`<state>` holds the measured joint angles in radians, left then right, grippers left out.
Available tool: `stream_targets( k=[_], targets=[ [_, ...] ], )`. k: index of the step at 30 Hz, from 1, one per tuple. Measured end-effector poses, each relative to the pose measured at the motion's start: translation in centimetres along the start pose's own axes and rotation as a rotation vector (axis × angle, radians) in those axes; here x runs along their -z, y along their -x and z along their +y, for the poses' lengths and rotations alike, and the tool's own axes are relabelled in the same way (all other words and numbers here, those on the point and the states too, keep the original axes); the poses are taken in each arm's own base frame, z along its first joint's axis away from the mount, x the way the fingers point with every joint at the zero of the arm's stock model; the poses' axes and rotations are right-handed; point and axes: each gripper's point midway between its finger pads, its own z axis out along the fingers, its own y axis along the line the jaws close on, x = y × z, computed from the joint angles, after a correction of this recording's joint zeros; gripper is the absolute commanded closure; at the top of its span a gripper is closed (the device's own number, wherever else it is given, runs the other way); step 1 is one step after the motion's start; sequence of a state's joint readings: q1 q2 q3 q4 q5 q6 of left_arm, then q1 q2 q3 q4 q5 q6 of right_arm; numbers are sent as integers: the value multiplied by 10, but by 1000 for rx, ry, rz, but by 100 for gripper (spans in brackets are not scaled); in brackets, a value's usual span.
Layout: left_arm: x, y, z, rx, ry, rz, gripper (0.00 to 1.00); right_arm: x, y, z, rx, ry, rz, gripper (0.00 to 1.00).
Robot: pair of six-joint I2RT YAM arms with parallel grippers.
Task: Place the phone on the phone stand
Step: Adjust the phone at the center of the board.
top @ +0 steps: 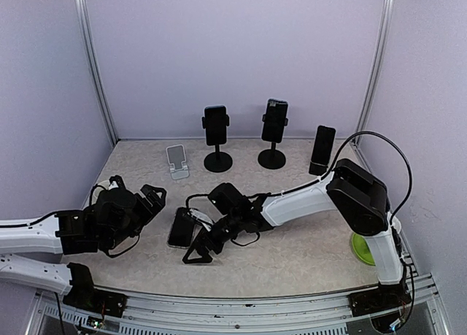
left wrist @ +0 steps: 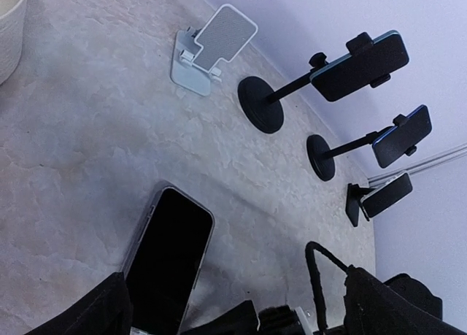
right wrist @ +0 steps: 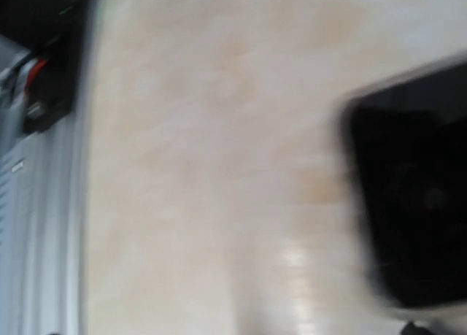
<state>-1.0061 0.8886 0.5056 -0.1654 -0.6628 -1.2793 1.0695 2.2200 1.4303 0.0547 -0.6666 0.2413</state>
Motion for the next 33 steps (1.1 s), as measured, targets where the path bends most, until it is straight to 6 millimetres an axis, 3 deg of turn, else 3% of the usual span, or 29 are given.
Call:
stream_targets(
  k=[4,6,9,14,16,20,26,33],
  targets=[
    [-12,-8,12,-112,58,10,1,-2,-7,16,26,43,9,0],
    [-19,-12,13,-192,87,23,1,12,-18,16,10,25,19,0],
    [-33,-16,1,-305,112,50,1,44,-25,7,-12,-37,11,0],
    [-60,-23,-28,-476,109,123,1,121,-8,-6,5,-179,-85,0],
    [-73,-29,-31,-540,112,168,1,147,-3,-6,20,-222,-122,0],
    [-96,-47,-22,-640,119,285,1,180,-6,-3,35,-284,-153,0],
    [-112,-60,-12,-713,112,405,1,211,-14,4,43,-357,-175,0],
    [-128,-55,8,-733,155,467,1,226,-11,15,64,-386,-208,0]
  ],
)
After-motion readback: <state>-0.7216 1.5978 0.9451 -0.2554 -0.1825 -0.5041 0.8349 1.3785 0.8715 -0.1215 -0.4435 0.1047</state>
